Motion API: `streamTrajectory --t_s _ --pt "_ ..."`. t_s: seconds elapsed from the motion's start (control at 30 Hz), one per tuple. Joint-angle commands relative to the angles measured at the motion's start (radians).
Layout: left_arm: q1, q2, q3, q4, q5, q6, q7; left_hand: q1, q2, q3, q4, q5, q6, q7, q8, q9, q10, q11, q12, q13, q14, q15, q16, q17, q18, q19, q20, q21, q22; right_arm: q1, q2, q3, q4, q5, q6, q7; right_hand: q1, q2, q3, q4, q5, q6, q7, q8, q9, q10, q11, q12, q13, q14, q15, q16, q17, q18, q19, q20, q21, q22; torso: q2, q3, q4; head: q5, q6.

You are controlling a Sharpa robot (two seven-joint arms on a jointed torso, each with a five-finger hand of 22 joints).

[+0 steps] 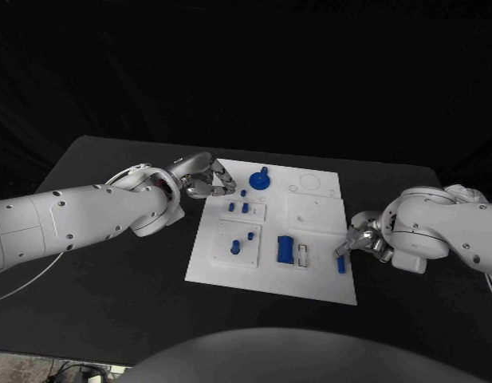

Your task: Assemble the parts on the task board

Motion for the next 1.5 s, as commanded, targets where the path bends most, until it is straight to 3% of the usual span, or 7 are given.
streamTrajectory --t_s 0.03,0.43,0.7,1.13,1.5 --pt "-0.001 0.002 0.001 0.002 -0.002 0.015 -0.003 0.008 0.000 0.006 0.000 0.004 0.008 0.001 0.006 0.001 0.006 0.002 0.002 -0.001 -0.004 0.001 0.002 -0.001 0.009 0.001 0.007 -0.003 0.169 -0.024 0.002 -0.015 -0.006 -0.005 0.029 -0.018 0.035 0.001 0.027 -0.032 0.048 0.008 -0.002 -0.038 -0.115 0.107 0.001 0.004 0.263 0.104 0.002 0.003 0.263 0.001 -0.009 -0.002 -0.008 0.159 0.000 0.0003 0.0002 -0.001 0.000" --pt "-0.001 0.003 0.001 0.002 -0.003 0.021 -0.008 0.009 0.001 0.008 -0.001 0.005 0.009 0.001 0.006 0.001 0.010 0.002 0.004 -0.002 -0.004 0.002 0.002 -0.001 0.009 0.001 0.008 -0.003 0.169 -0.034 -0.002 -0.015 -0.006 0.005 -0.026 -0.012 0.061 -0.006 0.085 -0.098 0.059 0.028 -0.009 -0.015 -0.090 0.107 -0.006 0.004 0.263 0.104 -0.005 0.003 0.263 0.002 -0.009 -0.009 -0.019 0.157 0.000 0.0000 0.0006 0.002 0.000" --pt "-0.001 0.000 0.001 0.004 -0.005 0.024 -0.011 0.010 0.001 0.010 -0.001 0.005 0.009 0.001 0.006 0.002 0.014 0.002 0.005 -0.002 -0.004 0.002 0.003 -0.001 0.009 0.002 0.008 -0.003 0.169 -0.034 -0.033 -0.014 0.032 0.053 -0.081 -0.002 0.047 -0.010 0.088 -0.101 0.069 0.030 -0.010 -0.007 -0.079 0.107 -0.008 0.004 0.263 0.104 -0.006 0.003 0.263 0.002 -0.008 -0.010 -0.020 0.157 0.000 0.0004 0.0002 0.011 0.000" --pt "-0.001 -0.001 0.000 0.004 -0.005 0.028 -0.017 0.010 0.001 0.010 -0.001 0.005 0.009 0.001 0.006 0.002 0.014 0.002 0.005 -0.002 -0.004 0.002 0.003 -0.001 0.009 0.002 0.008 -0.003 0.169 0.021 -0.079 -0.014 0.120 0.114 -0.096 0.001 0.037 -0.010 0.088 -0.100 0.064 0.028 -0.011 -0.006 -0.076 0.107 -0.009 0.004 0.263 0.104 -0.007 0.003 0.263 0.002 -0.006 -0.011 -0.018 0.158 0.000 -0.0001 0.0002 0.008 0.000" --pt "-0.001 -0.001 0.000 0.003 -0.005 0.035 -0.026 0.011 0.001 0.012 -0.001 0.006 0.010 0.001 0.007 0.002 0.017 0.001 0.006 -0.002 -0.005 0.002 0.002 -0.002 0.009 0.001 0.008 -0.004 0.169 0.037 -0.058 -0.013 0.133 0.164 -0.100 0.005 0.029 -0.009 0.089 -0.097 0.058 0.027 -0.012 -0.005 -0.074 0.107 -0.010 0.004 0.263 0.104 -0.008 0.003 0.263 0.003 -0.009 -0.012 -0.024 0.156 0.001 0.0005 0.0006 0.006 0.000"
